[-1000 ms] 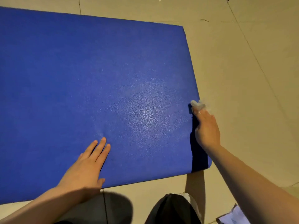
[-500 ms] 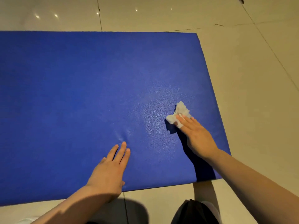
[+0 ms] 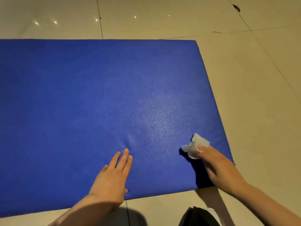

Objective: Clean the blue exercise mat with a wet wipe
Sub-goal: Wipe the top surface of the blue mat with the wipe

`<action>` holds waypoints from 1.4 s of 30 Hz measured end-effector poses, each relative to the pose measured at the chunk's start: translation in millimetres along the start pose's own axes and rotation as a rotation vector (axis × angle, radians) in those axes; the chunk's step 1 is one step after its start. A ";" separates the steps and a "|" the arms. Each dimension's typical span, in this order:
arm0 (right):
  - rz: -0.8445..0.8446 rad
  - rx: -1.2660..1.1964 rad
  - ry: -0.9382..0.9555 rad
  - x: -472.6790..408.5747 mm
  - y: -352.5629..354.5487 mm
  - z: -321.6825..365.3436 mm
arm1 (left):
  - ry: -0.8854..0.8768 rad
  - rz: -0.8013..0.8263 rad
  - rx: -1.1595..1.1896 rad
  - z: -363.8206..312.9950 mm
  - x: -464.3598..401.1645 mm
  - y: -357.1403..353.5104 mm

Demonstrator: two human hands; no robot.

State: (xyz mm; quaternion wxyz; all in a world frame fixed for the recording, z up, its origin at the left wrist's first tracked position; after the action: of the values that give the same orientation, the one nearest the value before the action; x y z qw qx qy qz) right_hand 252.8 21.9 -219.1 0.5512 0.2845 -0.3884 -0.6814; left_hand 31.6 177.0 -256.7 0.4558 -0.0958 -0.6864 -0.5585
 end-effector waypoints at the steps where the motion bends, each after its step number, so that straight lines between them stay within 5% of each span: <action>1: -0.037 -0.156 -0.081 -1.3 1.3 7.2 | 0.004 -0.012 -0.001 1.5 -0.7 1.5; 7: -0.110 -0.562 -0.298 -30.4 2.8 2.3 | 0.007 -0.021 -0.006 2.1 -0.6 1.2; 13: -0.184 0.187 -0.472 -22.4 33.2 -54.8 | -0.006 -0.024 -0.007 1.6 -0.6 2.3; 16: -0.263 0.249 -0.301 -22.5 34.7 -30.7 | -0.009 -0.034 -0.012 2.1 -0.2 0.2; 23: -0.015 0.139 -0.188 -27.0 -15.8 -24.9 | -0.025 -0.052 -0.007 1.8 0.2 0.3; 27: 0.003 0.338 -0.002 -28.3 -15.0 -27.0 | -0.036 -0.058 0.004 1.1 0.7 0.9; 32: 0.257 0.504 0.161 -47.9 -23.5 -56.9 | -0.035 -0.065 -0.007 -0.1 2.4 4.0; 38: -0.009 0.438 -0.172 -32.4 -34.8 -45.4 | -0.050 -0.099 0.011 -0.1 3.2 5.2; 42: 0.104 0.435 0.187 2.3 -72.8 12.8 | -0.050 -0.101 -0.017 -1.7 2.4 5.4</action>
State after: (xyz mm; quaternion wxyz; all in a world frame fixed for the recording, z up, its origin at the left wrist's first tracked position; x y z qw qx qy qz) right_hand 203.3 29.1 -273.6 0.5449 0.4379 -0.4874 -0.5232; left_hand 34.6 176.6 -251.3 0.4086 -0.0788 -0.6969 -0.5841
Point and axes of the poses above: each hand's wrist, its own x-axis away from the middle knuckle, its own y-axis out of the back of the hand, z = x × y, the point moved 8 cm from there along -x, towards the middle knuckle, and after that the axes turned 8 degrees about y, right-handed, at the moved point
